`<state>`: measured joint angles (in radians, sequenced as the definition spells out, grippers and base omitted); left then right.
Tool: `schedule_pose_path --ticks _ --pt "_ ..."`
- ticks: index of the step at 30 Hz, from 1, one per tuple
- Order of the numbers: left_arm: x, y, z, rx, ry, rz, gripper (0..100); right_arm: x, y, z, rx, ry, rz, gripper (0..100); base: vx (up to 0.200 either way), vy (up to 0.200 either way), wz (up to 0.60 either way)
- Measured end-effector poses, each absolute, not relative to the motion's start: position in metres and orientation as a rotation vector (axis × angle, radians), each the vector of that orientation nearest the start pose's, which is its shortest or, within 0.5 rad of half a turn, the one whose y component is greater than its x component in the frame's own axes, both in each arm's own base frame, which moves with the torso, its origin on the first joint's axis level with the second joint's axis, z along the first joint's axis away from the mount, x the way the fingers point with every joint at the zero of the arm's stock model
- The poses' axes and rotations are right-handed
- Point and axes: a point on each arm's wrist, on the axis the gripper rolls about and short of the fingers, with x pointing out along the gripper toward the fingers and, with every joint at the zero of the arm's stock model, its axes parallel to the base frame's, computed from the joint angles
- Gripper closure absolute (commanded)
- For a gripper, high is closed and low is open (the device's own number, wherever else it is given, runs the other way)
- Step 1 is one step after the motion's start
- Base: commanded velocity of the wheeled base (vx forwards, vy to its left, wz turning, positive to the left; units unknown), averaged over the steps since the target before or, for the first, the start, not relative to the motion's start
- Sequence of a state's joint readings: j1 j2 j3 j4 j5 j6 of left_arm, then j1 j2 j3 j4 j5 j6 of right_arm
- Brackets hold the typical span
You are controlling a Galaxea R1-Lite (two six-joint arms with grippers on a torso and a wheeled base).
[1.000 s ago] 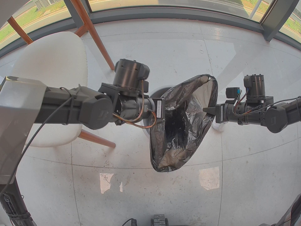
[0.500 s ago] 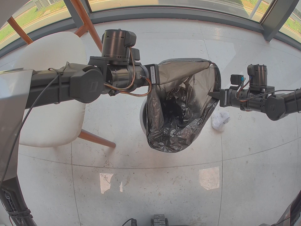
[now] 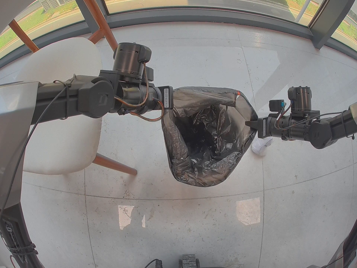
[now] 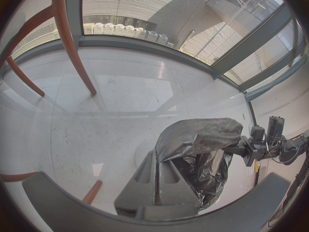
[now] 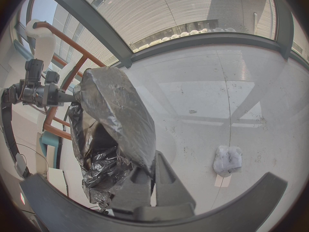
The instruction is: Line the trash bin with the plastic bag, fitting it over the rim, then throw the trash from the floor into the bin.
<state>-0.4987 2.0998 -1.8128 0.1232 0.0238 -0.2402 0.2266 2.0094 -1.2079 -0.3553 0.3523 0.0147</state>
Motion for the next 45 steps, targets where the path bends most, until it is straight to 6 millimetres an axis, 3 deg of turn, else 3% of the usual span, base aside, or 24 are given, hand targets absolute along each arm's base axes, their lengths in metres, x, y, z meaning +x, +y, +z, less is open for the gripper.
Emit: schedule_pose_path --ticks 10,11,20,28,29,37,45 --pt "0.385 -0.201 0.248 -0.138 0.431 -0.412 100 0.398 0.093 0.16 0.039 0.408 0.549 100 0.0 0.0 0.0" --pt "0.385 -0.202 0.248 -0.139 0.428 -0.414 100 0.4 0.093 0.161 0.039 0.401 0.548 0 0.0 0.0 0.0" --pt "0.386 -0.202 0.252 -0.14 0.412 -0.417 100 0.409 0.089 0.161 0.044 0.388 0.543 0 0.0 0.0 0.0" --pt "0.387 -0.203 0.248 -0.133 0.421 -0.41 100 0.388 0.083 0.157 0.059 0.437 0.565 0 0.0 0.0 0.0" --pt "0.388 -0.203 0.247 -0.131 0.424 -0.408 0 0.382 0.081 0.156 0.061 0.446 0.565 0 0.0 0.0 0.0" --pt "0.394 -0.202 0.235 -0.087 0.444 -0.389 0 0.347 0.073 0.16 0.065 0.479 0.561 0 0.0 0.0 0.0" --pt "0.392 -0.199 0.221 -0.06 0.509 -0.361 0 0.325 0.068 0.163 0.066 0.49 0.559 0 0.0 0.0 0.0"
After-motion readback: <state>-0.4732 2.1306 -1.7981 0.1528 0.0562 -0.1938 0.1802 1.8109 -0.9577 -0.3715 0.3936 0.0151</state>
